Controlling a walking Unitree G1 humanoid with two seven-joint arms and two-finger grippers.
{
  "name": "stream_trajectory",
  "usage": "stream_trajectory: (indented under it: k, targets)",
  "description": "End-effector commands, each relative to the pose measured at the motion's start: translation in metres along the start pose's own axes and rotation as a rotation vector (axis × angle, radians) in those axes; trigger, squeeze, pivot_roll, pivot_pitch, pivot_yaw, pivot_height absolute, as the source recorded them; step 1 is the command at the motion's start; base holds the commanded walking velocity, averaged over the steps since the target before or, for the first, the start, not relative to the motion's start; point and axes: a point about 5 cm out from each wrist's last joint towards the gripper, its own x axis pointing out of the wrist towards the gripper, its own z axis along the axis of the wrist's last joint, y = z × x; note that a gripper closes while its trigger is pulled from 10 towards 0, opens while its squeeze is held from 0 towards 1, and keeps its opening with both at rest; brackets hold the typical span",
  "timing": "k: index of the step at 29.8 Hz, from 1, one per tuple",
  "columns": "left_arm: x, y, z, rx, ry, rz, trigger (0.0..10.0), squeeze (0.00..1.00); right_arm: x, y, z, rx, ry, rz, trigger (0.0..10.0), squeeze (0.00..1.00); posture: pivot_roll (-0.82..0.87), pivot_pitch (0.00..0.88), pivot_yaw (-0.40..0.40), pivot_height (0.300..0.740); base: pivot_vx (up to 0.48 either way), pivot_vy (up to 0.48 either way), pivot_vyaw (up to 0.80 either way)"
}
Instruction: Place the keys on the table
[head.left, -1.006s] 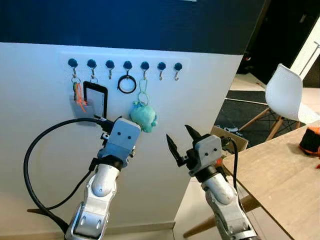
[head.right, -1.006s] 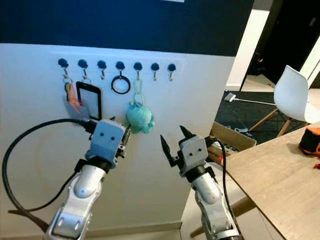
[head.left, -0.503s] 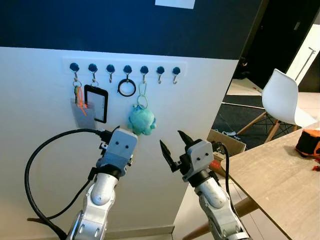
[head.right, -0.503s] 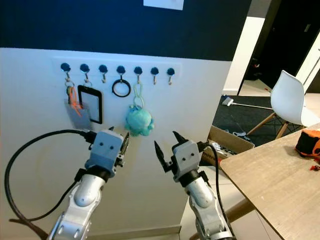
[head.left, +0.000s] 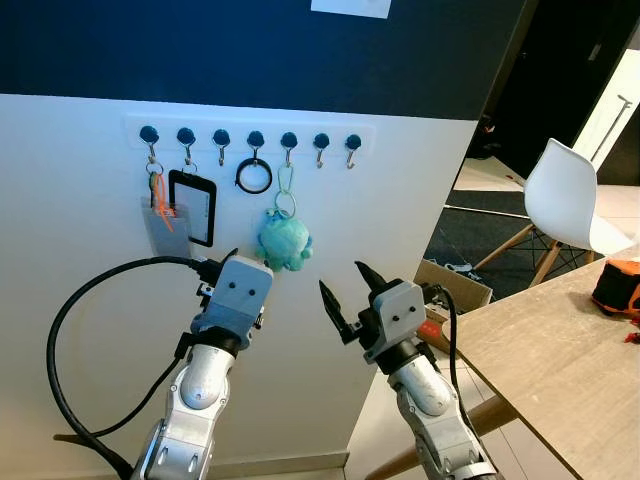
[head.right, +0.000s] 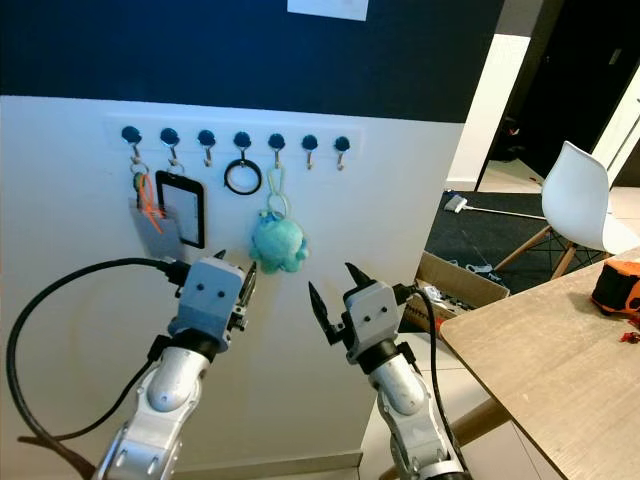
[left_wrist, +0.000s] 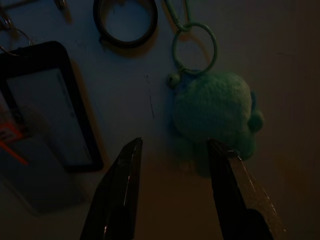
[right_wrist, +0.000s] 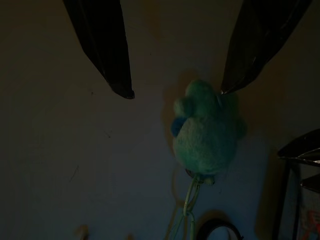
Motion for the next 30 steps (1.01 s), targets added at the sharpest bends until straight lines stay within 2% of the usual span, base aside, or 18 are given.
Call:
stream_trajectory:
  k: [1,2,3,8,10,18,20,24,27,28,29,30]
  targets:
    - [0.001,0.001,0.003,0.027,-0.018,-0.005,10.0,0.0,0.0,-0.001,-0.001,-0.004,0.002,-0.006,10.0,0.0,0.13,0.0,-0.06,0.74,0.0,0.0,0.0]
    - [0.001,0.003,0.004,0.029,-0.018,0.001,10.0,0.0,0.001,-0.002,-0.001,-0.005,0.0,-0.007,10.0,0.0,0.13,0.0,-0.06,0.74,0.0,0.0,0.0]
    - [0.003,0.011,0.005,0.039,-0.022,0.03,10.0,0.0,0.003,-0.003,0.001,-0.007,-0.009,-0.01,10.0,0.0,0.13,0.0,-0.056,0.74,0.0,0.0,0.0]
    - [0.005,0.019,0.008,0.051,-0.031,0.055,10.0,0.0,0.005,-0.004,0.003,-0.009,-0.018,-0.01,10.0,0.0,0.14,0.0,-0.056,0.74,0.0,0.0,0.0]
    - [0.005,0.03,0.013,0.049,-0.047,0.09,10.0,0.0,0.003,-0.006,0.003,-0.014,-0.018,-0.008,10.0,0.0,0.15,0.0,-0.062,0.74,0.0,0.0,0.0]
    - [0.009,0.036,0.024,0.058,-0.095,0.092,10.0,0.0,0.005,-0.006,0.004,-0.015,-0.025,-0.008,10.0,0.0,0.15,0.0,-0.064,0.74,0.0,0.0,0.0]
    - [0.018,0.038,0.03,0.085,-0.11,0.091,10.0,0.0,0.009,-0.008,0.009,-0.019,-0.044,-0.015,10.0,0.0,0.14,0.0,-0.063,0.74,0.0,0.0,0.0]
    - [0.033,0.048,0.036,0.037,-0.105,0.106,10.0,0.0,0.014,-0.015,0.018,-0.034,-0.079,-0.036,10.0,0.0,0.13,0.003,-0.057,0.74,0.0,0.0,0.0]
    - [0.038,0.061,0.038,0.063,-0.102,0.15,10.0,0.0,0.013,-0.019,0.02,-0.042,-0.084,-0.048,10.0,0.0,0.13,0.005,-0.054,0.74,0.0,0.0,0.0]
    - [0.038,0.061,0.038,0.063,-0.102,0.15,10.0,0.0,0.013,-0.019,0.02,-0.042,-0.084,-0.048,10.0,0.0,0.13,0.005,-0.054,0.74,0.0,0.0,0.0]
    - [0.039,0.07,0.038,0.084,-0.096,0.162,10.0,0.0,0.012,-0.021,0.019,-0.046,-0.079,-0.056,10.0,0.0,0.12,0.009,-0.049,0.74,0.0,0.0,0.0]
    - [0.039,0.07,0.038,0.084,-0.096,0.162,10.0,0.0,0.012,-0.021,0.019,-0.046,-0.079,-0.056,10.0,0.0,0.12,0.009,-0.049,0.74,0.0,0.0,0.0]
